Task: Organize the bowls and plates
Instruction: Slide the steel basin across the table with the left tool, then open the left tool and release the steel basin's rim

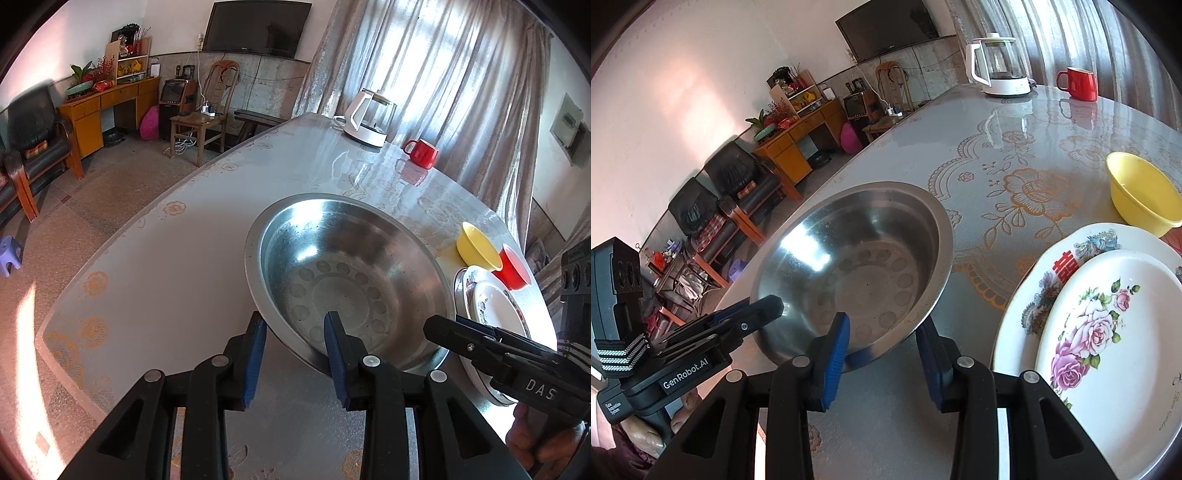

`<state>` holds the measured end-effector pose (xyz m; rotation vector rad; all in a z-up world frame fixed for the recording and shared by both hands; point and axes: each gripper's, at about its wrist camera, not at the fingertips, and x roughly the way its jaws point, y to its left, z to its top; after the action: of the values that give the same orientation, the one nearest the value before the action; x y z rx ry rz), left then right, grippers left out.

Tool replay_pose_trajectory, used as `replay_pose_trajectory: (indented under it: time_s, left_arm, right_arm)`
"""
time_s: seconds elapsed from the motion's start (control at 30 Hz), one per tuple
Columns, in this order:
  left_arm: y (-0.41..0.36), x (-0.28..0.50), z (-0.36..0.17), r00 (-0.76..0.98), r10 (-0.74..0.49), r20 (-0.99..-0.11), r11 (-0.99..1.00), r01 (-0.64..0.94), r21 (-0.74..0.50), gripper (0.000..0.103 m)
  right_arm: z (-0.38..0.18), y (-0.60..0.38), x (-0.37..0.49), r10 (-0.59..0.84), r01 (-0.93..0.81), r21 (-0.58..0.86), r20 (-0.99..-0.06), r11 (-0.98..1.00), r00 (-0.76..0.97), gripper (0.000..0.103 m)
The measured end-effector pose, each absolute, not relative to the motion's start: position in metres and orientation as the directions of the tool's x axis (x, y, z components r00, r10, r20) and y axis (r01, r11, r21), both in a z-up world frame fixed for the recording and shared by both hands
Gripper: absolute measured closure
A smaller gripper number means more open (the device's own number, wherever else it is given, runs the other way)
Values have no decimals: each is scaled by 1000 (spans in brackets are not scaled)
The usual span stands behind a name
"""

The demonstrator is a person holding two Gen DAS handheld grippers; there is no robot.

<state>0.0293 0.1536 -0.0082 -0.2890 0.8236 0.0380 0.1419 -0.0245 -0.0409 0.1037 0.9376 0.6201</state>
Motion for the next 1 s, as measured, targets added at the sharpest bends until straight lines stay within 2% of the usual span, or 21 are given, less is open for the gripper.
replay_pose_trajectory:
  time_s: [0.57, 1.0]
  left_arm:
    - [158, 17, 11, 722, -37, -691, 962, -162, -221, 70]
    - [142, 18, 23, 737, -66, -673, 973, -101, -206, 70]
  right_arm:
    - [-25, -41, 135, 557, -438, 365, -679, 822, 478, 65]
    - [-11, -64, 133, 561, -398, 398, -639, 826, 526, 65]
